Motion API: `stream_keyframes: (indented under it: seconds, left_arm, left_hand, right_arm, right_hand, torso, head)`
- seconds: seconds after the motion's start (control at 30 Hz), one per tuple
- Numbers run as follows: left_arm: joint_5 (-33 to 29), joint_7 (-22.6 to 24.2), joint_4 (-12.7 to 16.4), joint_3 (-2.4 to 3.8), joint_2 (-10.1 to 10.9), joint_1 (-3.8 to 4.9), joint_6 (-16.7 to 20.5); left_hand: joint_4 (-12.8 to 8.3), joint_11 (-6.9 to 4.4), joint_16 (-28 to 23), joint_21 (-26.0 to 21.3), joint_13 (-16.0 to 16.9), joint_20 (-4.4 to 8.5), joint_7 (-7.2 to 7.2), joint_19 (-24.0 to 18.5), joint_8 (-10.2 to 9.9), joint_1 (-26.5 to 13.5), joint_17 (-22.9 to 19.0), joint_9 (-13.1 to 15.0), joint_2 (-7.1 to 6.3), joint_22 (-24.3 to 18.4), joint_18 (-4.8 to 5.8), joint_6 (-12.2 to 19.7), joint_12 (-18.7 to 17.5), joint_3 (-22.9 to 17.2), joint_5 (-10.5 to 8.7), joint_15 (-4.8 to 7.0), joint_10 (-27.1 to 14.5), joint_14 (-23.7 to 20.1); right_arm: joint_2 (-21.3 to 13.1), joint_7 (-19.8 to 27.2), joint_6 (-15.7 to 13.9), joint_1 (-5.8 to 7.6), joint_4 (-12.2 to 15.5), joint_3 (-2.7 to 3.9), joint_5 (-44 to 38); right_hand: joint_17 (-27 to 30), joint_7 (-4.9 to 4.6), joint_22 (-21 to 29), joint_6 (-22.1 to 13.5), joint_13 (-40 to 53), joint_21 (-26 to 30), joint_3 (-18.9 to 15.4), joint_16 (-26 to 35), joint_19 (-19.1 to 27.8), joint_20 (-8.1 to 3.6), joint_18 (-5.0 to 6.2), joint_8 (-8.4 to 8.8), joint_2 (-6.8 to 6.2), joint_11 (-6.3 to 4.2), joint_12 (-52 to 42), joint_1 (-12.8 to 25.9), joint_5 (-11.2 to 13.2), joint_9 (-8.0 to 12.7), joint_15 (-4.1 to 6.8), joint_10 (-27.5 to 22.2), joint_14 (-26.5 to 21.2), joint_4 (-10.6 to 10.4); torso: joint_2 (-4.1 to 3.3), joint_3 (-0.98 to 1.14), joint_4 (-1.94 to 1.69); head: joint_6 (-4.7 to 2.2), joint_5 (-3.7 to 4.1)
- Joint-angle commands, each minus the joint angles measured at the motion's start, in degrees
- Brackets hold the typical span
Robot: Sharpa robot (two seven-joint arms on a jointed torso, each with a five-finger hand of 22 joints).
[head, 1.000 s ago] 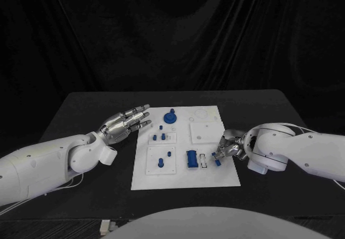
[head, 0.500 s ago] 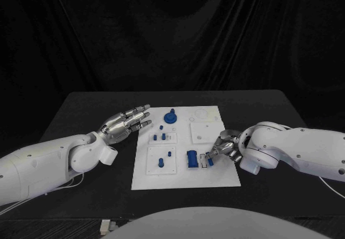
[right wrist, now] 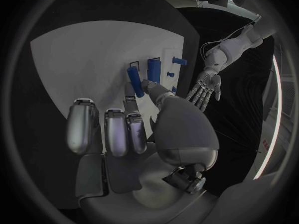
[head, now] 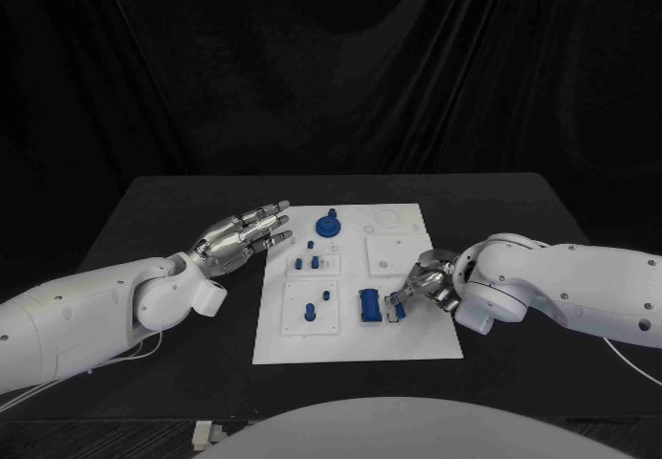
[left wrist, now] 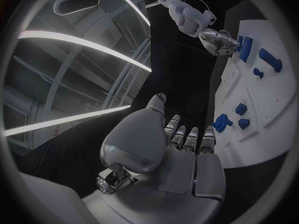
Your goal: Assemble the parts on the task board
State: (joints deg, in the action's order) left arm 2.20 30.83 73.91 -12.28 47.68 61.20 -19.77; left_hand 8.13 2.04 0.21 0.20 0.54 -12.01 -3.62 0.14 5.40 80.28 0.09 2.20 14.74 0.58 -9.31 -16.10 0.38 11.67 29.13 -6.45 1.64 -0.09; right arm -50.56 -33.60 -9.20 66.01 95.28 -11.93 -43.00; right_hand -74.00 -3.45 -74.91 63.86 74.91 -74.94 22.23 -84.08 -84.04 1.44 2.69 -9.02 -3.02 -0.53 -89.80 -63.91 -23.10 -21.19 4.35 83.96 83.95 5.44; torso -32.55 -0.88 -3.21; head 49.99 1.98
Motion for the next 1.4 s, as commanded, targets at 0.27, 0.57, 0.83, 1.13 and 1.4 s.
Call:
stream_keyframes:
  seconds: [0.27, 0.57, 0.83, 1.13, 1.4]
  left_arm:
    - [-0.3, 0.5, 0.1, 0.06, -0.1, -0.07, -1.0]
    - [-0.3, 0.4, 0.0, 0.06, -0.2, -0.08, -1.2]
    - [-0.3, 0.2, -0.1, 0.06, -0.2, -0.1, -1.4]
    - [-0.3, 0.1, -0.2, 0.06, -0.3, -0.12, -1.4]
    - [-0.3, 0.1, -0.5, 0.06, -0.3, -0.15, -1.5]
  left_hand:
    - [-0.4, 0.38, -0.2, 0.0, 0.1, -0.44, -0.45, 0.0, 0.2, 0.0, -0.1, 0.1, 0.48, 0.0, -0.45, 0.1, 0.3, -0.1, 0.24, -0.34, 0.0, 0.1]
    - [-0.4, 0.4, -0.2, 0.0, 0.1, -0.45, -0.51, 0.0, 0.3, 0.0, -0.1, 0.1, 0.48, 0.0, -0.45, -0.1, 0.3, -0.1, 0.26, -0.36, 0.0, 0.1]
    - [-0.6, 0.51, -0.2, 0.0, 0.0, -0.48, -0.76, 0.0, 0.5, 0.0, -0.1, 0.1, 0.51, 0.0, -0.45, -0.4, 0.3, -0.1, 0.3, -0.39, 0.0, 0.1]
    - [-0.6, 0.56, -0.2, 0.0, 0.0, -0.49, -0.83, 0.0, 0.6, 0.0, -0.1, 0.2, 0.52, 0.0, -0.44, -0.6, 0.3, -0.2, 0.3, -0.4, 0.0, 0.1]
    - [-0.6, 0.59, -0.2, 0.0, 0.0, -0.49, -0.88, 0.0, 0.6, -0.1, -0.1, 0.2, 0.52, 0.0, -0.44, -0.7, 0.3, -0.2, 0.31, -0.41, 0.0, 0.1]
  right_arm:
    - [0.8, -1.0, 1.1, -0.57, -0.9, 0.01, -0.4]
    - [1.1, -1.1, 1.8, -0.8, -1.1, 0.01, -1.1]
    - [1.3, -1.1, 2.2, -0.88, -1.1, 0.01, -1.6]
    - [1.4, -1.1, 2.7, -0.96, -1.1, 0.0, -1.8]
    - [1.4, -1.1, 3.8, -1.01, -1.0, 0.0, -2.6]
  right_hand:
    - [0.7, 0.07, -10.1, -1.0, 15.1, 1.2, 0.7, 0.5, 0.2, 0.22, 1.03, -0.49, 0.63, -0.41, -0.2, 1.4, 1.0, -0.1, 0.32, 6.0, 3.2, 0.4]
    - [1.1, 0.07, -9.9, -1.6, 15.1, 1.8, -1.1, 0.7, 0.3, 0.23, 1.15, -0.72, 0.69, -0.43, -0.2, 2.6, 5.0, 0.1, 0.32, 6.0, 3.1, -1.0]
    - [1.4, -0.03, -9.9, -1.8, 15.1, 2.1, -3.4, 0.9, 0.4, 0.28, 1.19, -0.87, 0.3, -0.36, -0.2, 3.9, 6.4, 0.2, 0.25, 6.0, 3.1, -2.5]
    - [1.4, -0.2, -9.8, -2.2, 15.1, 2.5, -7.0, 0.9, 0.4, 0.37, 1.23, -1.09, -0.42, -0.22, -0.2, 5.1, 12.1, 0.6, 0.15, 6.0, 3.1, -4.6]
    - [1.2, -0.34, -9.8, -2.7, 15.1, 2.5, -9.0, 0.8, 0.4, 0.46, 1.23, -1.12, -1.22, -0.09, -0.2, 5.1, 14.3, 0.8, 0.04, 6.0, 3.1, -5.4]
  torso:
    - [-0.01, -0.01, -0.01]
    - [0.01, -0.01, 0.0]
    - [-0.01, -0.01, 0.01]
    - [-0.01, -0.01, 0.0]
    - [-0.01, 0.0, -0.01]
  head:
    - [0.01, -0.2]
    - [0.01, -0.33]
    - [0.01, -0.47]
    - [0.01, -0.57]
    - [0.01, -0.69]
